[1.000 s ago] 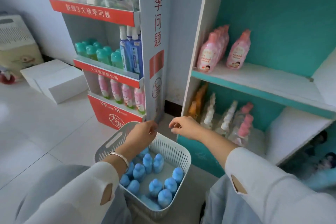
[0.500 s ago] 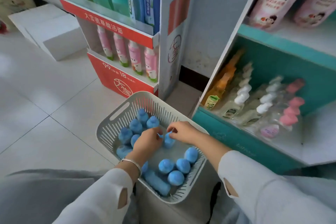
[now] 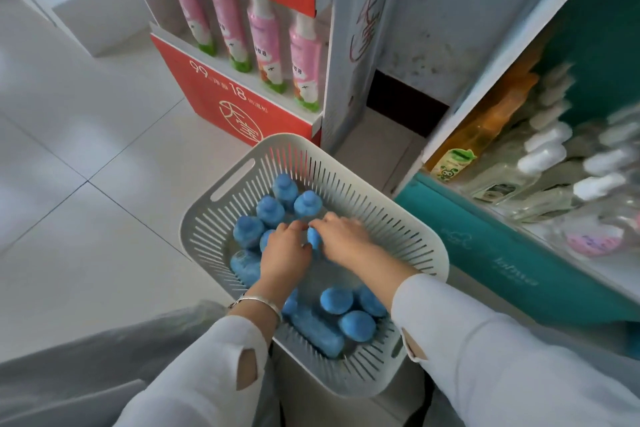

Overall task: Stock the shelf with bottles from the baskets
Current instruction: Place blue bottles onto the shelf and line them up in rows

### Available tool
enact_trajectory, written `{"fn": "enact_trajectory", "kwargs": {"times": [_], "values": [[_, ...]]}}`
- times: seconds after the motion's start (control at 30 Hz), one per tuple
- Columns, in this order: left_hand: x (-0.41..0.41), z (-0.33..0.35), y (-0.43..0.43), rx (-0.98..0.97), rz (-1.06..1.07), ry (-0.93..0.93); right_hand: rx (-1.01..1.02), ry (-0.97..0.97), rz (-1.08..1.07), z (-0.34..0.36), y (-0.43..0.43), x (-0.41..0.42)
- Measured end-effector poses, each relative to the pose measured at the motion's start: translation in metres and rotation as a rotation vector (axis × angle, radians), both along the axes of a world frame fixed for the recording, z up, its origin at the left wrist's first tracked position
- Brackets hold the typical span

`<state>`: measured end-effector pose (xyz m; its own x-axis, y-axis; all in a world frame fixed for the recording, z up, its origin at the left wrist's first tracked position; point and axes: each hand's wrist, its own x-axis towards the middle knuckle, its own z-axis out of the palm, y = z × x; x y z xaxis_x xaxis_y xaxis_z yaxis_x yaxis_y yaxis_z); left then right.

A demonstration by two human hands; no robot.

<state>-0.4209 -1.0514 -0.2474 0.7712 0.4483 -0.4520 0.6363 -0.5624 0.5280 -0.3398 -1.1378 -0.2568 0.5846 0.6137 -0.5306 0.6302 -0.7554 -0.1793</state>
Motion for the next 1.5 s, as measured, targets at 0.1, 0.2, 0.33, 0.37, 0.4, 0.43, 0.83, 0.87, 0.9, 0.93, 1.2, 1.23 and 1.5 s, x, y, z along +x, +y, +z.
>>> {"fn": "enact_trajectory", "kwargs": {"times": [0.1,0.2,0.33,0.37,0.4,0.43,0.83,0.87,0.9,0.93,1.2,1.23,1.5], "values": [[0.000,-0.007,-0.002,-0.027,0.002,0.002,-0.060,-0.059,0.053,-0.007,0.004,0.002],[0.002,-0.009,-0.003,-0.050,-0.006,-0.024,-0.051,-0.156,0.087,-0.009,0.009,0.006],[0.002,-0.008,-0.003,-0.051,-0.020,-0.025,-0.009,-0.181,0.118,-0.006,0.006,0.009],[0.001,-0.008,-0.003,-0.050,-0.025,-0.019,0.002,-0.172,0.116,-0.003,0.003,0.010],[0.001,-0.007,-0.003,-0.054,-0.030,-0.013,0.016,-0.162,0.110,0.000,0.000,0.011],[0.001,-0.005,-0.004,-0.061,-0.032,-0.018,0.033,-0.149,0.098,0.003,-0.003,0.013],[-0.002,0.058,-0.009,-0.136,-0.087,-0.167,0.469,0.265,-0.135,0.128,-0.048,0.039],[-0.002,0.066,-0.010,-0.169,-0.089,-0.202,0.480,0.278,-0.139,0.140,-0.051,0.039],[-0.003,0.077,-0.011,-0.191,-0.089,-0.231,0.493,0.297,-0.156,0.152,-0.054,0.038],[-0.004,0.086,-0.012,-0.201,-0.090,-0.249,0.510,0.323,-0.181,0.162,-0.057,0.036],[-0.008,0.161,-0.040,-0.337,0.034,-0.482,0.934,0.471,-0.630,0.222,-0.082,0.010],[-0.008,0.172,-0.045,-0.416,0.063,-0.502,0.988,0.509,-0.677,0.230,-0.086,0.006],[-0.003,0.247,-0.097,-0.897,0.008,-0.629,1.175,0.789,-0.743,0.273,-0.145,-0.007]]}}
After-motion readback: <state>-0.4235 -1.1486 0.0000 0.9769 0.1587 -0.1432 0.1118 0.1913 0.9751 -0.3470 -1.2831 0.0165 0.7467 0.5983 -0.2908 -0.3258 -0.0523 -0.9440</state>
